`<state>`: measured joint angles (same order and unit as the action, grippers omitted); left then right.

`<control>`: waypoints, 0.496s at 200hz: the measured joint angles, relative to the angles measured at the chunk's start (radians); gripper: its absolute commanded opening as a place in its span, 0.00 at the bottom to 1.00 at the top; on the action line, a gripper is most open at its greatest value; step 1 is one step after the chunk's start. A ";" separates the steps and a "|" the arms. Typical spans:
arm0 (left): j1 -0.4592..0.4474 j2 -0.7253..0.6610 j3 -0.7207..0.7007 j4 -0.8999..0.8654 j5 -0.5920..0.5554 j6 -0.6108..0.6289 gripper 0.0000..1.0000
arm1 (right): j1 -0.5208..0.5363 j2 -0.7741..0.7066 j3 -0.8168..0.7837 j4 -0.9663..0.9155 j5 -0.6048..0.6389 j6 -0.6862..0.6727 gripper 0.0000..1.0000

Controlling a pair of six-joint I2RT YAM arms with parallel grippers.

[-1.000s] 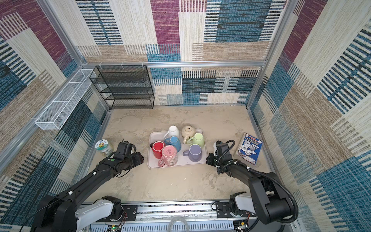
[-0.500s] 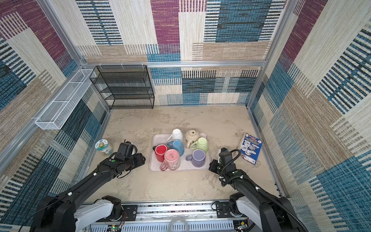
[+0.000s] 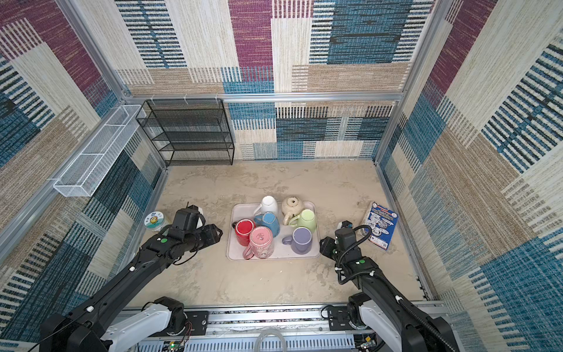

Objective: Turn the mug right side up
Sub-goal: Rotate the tray at the center of the table.

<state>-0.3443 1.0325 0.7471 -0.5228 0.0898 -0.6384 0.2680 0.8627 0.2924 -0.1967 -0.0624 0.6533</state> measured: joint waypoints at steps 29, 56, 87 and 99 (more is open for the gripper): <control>-0.026 -0.002 0.113 -0.092 0.021 0.046 0.56 | 0.000 -0.019 0.036 -0.011 0.021 -0.037 0.58; -0.062 -0.031 0.189 -0.164 0.024 0.132 0.56 | 0.000 -0.012 0.080 -0.010 0.022 -0.107 0.59; -0.064 -0.031 0.303 -0.281 0.017 0.256 0.56 | 0.000 -0.030 0.132 -0.008 0.021 -0.186 0.62; -0.064 -0.018 0.343 -0.328 0.034 0.314 0.55 | 0.000 -0.048 0.153 -0.002 0.021 -0.218 0.62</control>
<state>-0.4088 1.0145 1.0904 -0.8505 0.1242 -0.3244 0.2680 0.8146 0.4454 -0.1982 -0.0414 0.4355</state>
